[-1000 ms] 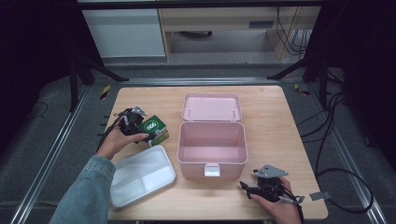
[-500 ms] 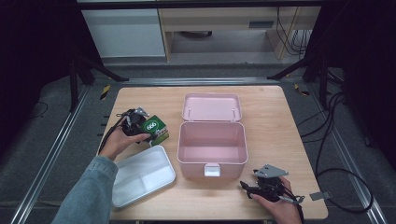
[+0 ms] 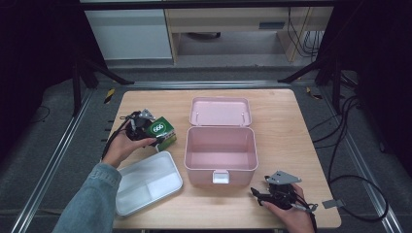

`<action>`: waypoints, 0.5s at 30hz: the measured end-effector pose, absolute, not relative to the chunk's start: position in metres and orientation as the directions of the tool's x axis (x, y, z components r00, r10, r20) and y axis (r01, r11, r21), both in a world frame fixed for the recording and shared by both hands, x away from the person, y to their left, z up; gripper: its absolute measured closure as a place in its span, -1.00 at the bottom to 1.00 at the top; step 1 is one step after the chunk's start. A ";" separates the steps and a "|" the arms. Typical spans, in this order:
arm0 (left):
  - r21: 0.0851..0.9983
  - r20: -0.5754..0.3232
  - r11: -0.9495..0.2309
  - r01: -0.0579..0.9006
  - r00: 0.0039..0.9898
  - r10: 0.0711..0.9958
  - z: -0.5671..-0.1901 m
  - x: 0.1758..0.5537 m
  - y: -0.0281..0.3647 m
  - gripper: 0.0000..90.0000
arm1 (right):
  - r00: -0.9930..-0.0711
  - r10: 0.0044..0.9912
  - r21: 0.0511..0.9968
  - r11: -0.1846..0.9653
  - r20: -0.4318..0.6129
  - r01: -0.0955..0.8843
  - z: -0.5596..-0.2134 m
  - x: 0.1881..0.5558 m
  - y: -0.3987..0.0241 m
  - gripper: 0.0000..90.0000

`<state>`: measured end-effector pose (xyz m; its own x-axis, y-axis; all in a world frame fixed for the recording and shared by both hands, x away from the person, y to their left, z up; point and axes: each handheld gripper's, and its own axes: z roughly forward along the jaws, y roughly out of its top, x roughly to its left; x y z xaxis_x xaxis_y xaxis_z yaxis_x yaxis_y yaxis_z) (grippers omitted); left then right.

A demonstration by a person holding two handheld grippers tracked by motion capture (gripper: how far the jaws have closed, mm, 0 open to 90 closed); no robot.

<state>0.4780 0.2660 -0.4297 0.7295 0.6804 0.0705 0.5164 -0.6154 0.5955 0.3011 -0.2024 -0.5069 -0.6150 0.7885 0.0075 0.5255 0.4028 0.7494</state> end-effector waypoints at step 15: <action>0.629 0.136 -0.648 0.429 0.760 0.635 -0.376 0.465 0.264 -0.63 | -0.607 0.795 0.764 0.386 0.010 0.517 -0.503 0.300 -0.207 -0.33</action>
<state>0.4646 0.2642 -0.3762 0.7603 0.6353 0.1357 0.4293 -0.6482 0.6289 0.3002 -0.2067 -0.5028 -0.6070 0.7947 0.0096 0.5171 0.3857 0.7641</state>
